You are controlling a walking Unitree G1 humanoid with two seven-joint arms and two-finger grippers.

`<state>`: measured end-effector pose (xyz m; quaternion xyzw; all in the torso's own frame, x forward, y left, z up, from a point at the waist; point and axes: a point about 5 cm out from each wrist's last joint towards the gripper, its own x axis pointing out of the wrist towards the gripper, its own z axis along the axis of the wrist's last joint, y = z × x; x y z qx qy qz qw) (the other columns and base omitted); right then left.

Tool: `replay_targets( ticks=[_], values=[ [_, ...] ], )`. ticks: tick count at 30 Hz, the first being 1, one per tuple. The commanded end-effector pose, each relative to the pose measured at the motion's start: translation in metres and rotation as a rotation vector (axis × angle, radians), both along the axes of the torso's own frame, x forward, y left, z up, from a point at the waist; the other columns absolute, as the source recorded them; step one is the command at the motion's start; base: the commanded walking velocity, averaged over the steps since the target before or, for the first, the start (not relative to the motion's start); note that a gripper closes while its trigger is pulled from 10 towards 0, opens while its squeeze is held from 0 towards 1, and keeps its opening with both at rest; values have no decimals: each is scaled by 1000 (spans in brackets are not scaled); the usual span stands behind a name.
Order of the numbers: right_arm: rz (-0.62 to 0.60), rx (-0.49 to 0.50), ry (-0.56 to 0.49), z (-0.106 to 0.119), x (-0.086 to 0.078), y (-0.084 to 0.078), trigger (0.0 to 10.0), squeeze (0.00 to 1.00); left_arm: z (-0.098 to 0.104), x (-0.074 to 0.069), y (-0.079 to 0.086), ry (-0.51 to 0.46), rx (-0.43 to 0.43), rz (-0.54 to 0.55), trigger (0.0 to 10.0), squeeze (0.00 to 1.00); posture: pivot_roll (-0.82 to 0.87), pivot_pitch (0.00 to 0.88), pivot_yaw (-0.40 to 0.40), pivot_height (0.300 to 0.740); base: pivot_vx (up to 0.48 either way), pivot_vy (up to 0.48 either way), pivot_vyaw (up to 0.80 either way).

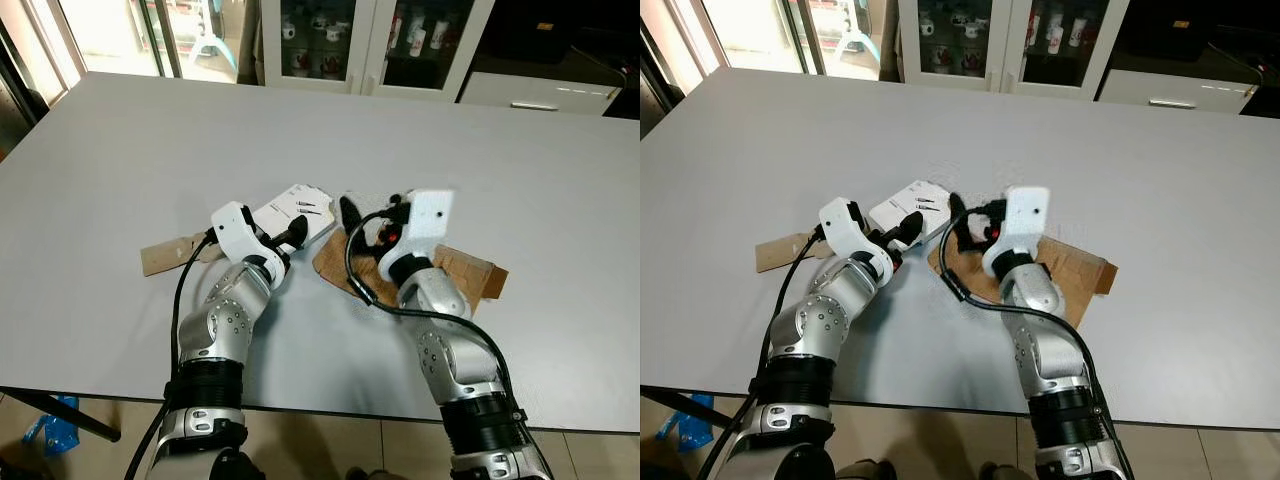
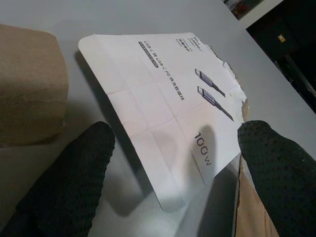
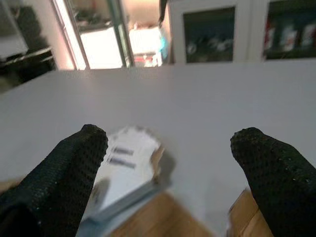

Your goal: Picking trash to rubbish bin

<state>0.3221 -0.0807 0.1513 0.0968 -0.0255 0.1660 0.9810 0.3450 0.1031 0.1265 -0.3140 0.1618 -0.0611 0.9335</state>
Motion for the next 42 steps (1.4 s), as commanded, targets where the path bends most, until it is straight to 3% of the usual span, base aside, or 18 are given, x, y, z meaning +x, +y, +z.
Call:
replay_targets(
  ticks=[1,10,42],
  values=[
    [68,-32,8,1,-3,1,10000,0,-6,0,-7,46,-14,-1,10000,0,-64,118,-46,740,0,0,0],
    [284,-165,113,-13,-16,10,10000,0,-6,1,-6,41,-22,10,10000,0,-65,115,-50,740,0,0,0],
    [332,-159,145,-13,-27,15,10000,0,-5,14,-20,51,-53,-11,10000,0,-80,127,-37,740,0,0,0]
  ],
)
